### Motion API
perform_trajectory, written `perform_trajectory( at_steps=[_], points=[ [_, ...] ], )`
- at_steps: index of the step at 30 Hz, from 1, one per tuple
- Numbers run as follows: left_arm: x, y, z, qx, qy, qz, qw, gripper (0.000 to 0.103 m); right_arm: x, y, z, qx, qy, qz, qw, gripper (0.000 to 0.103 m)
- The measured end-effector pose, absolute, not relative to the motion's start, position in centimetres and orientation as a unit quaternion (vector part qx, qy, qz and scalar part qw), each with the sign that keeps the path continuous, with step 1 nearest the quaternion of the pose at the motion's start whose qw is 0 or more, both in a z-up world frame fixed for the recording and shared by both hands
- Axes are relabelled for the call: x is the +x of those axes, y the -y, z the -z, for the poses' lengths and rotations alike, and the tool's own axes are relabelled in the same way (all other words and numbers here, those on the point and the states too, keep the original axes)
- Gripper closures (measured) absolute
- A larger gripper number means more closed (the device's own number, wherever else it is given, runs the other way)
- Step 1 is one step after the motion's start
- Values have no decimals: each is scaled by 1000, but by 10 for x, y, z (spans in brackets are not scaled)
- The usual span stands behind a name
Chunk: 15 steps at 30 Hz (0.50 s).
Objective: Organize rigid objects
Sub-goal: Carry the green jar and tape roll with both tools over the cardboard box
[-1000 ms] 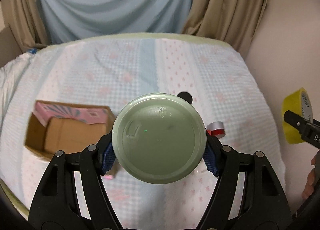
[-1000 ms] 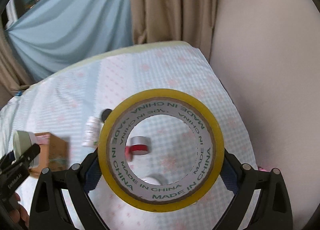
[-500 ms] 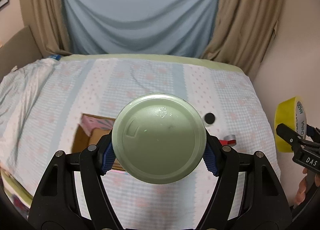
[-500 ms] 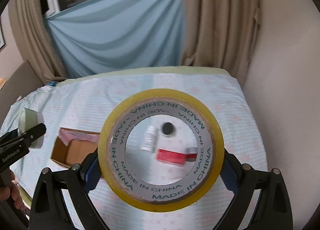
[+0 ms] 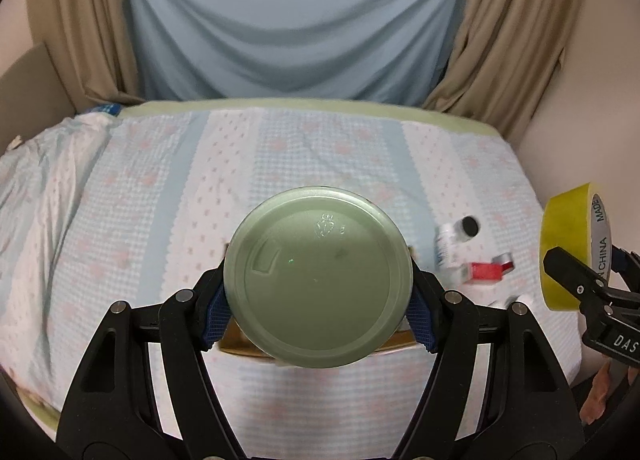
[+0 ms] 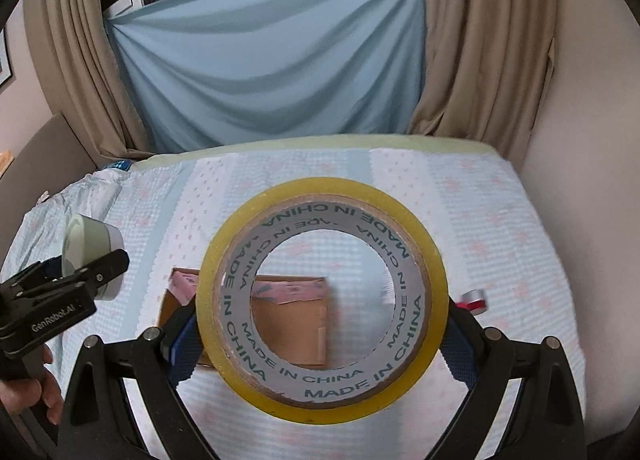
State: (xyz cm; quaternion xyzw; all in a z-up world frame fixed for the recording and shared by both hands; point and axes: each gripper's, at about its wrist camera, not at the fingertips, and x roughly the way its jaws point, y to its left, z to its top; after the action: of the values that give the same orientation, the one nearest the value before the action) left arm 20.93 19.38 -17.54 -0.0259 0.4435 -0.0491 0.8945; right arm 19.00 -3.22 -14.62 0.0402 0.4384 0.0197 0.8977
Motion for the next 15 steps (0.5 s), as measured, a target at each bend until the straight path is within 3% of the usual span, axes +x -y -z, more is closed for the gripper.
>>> perform_trajectory(
  at_steps=[15],
  points=[
    [295, -255, 314, 2, -548, 36, 836, 34, 256, -88, 290, -29, -535, -106, 838, 7]
  ],
)
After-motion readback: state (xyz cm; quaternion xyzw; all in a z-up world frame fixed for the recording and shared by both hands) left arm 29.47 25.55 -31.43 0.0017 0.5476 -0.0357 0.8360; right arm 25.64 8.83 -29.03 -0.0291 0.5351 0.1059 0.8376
